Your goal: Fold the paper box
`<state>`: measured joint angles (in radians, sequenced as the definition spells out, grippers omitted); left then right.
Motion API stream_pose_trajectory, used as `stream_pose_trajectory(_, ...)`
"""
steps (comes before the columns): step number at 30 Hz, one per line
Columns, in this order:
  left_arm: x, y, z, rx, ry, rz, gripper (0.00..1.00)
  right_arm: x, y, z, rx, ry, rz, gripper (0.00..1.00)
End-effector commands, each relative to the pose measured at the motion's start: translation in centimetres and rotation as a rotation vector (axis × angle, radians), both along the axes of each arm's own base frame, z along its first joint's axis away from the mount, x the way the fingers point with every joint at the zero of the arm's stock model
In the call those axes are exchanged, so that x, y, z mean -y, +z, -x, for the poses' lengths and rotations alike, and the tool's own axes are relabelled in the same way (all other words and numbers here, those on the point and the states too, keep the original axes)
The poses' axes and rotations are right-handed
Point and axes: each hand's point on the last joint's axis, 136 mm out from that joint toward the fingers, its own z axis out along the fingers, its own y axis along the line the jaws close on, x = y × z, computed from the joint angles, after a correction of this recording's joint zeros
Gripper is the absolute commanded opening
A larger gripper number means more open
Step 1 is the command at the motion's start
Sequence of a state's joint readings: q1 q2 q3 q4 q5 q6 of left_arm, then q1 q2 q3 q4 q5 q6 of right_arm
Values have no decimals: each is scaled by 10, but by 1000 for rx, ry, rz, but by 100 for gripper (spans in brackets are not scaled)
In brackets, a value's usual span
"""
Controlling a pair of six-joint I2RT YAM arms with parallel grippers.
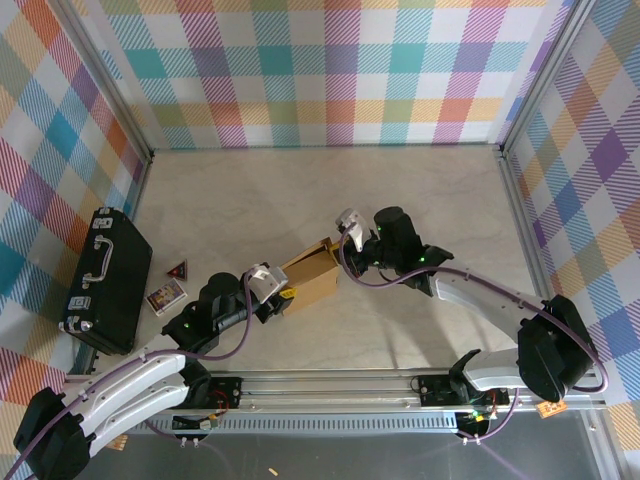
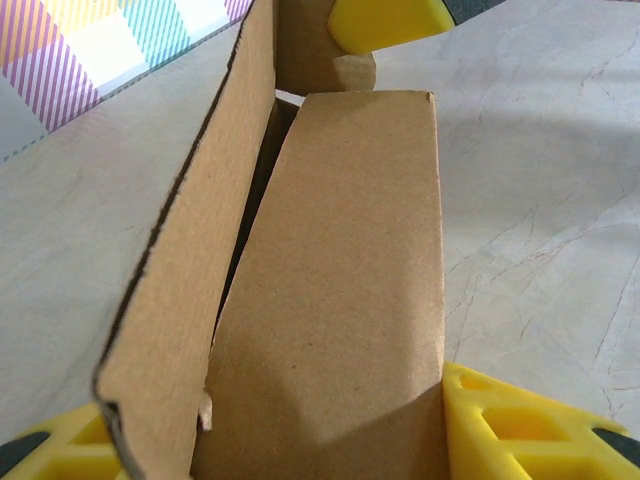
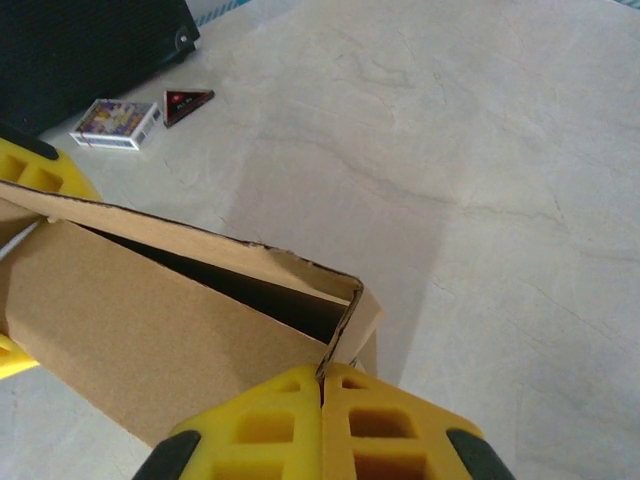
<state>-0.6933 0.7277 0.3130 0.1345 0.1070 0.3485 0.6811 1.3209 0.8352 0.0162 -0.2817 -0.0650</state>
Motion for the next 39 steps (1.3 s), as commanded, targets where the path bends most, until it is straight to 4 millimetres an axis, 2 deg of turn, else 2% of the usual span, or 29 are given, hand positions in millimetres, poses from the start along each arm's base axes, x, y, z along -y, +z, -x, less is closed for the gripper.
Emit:
stream_pose_trajectory(1, -5, 5, -5, 12, 52, 10, 37, 1, -58, 46, -281, 64, 56, 0)
stream_pose_trajectory(3, -6, 5, -6, 14, 54, 13, 37, -1, -62, 52, -286, 87, 70, 0)
stream_pose_trajectory(8, -6, 5, -6, 12, 56, 8, 37, 14, -82, 49, -253, 42, 166, 0)
stream_pose_trajectory(11, -8, 4, -7, 17, 68, 7, 37, 15, -75, 45, -221, 23, 145, 0)
stream_pose_trajectory(13, -8, 4, -7, 19, 67, 9, 37, 12, -59, 42, -185, 23, 112, 3)
stream_pose_trajectory(14, -7, 5, -8, 20, 67, 9, 37, 10, -49, 38, -160, 17, 95, 10)
stream_pose_trajectory(15, -7, 5, -8, 19, 65, 10, 37, 10, -39, 34, -132, 4, 82, 22)
stream_pose_trajectory(17, -6, 7, -8, 22, 61, 13, 36, 11, -20, 26, -84, -24, 62, 31)
stream_pose_trajectory(20, -6, 7, -8, 21, 61, 15, 36, 16, 6, 17, -37, -83, 39, 54)
stream_pose_trajectory(24, -6, 7, -5, 26, 52, 11, 36, 25, 27, 19, 3, -116, -3, 70)
stream_pose_trajectory(27, -7, 10, -6, 40, 52, 7, 35, 26, 38, 24, 70, -59, -7, 74)
stream_pose_trajectory(29, -6, 11, -6, 48, 43, 4, 35, 25, 50, 17, 155, -38, 8, 82)
stream_pose_trajectory(30, -5, 10, -5, 51, 33, 0, 35, 27, 57, 6, 169, -76, 14, 86)
stream_pose_trajectory(32, -3, 8, -4, 51, 21, -9, 34, 28, 67, -14, 124, -108, 14, 86)
stream_pose_trajectory(34, -4, 6, -3, 45, 17, -18, 33, 18, 74, -27, 13, -86, -13, 82)
stream_pose_trajectory(36, -3, 5, -3, 43, 13, -22, 33, 3, 73, -32, -69, -33, 8, 76)
stream_pose_trajectory(39, -4, 5, -3, 42, 17, -27, 33, -6, 66, -48, -239, -78, 84, 72)
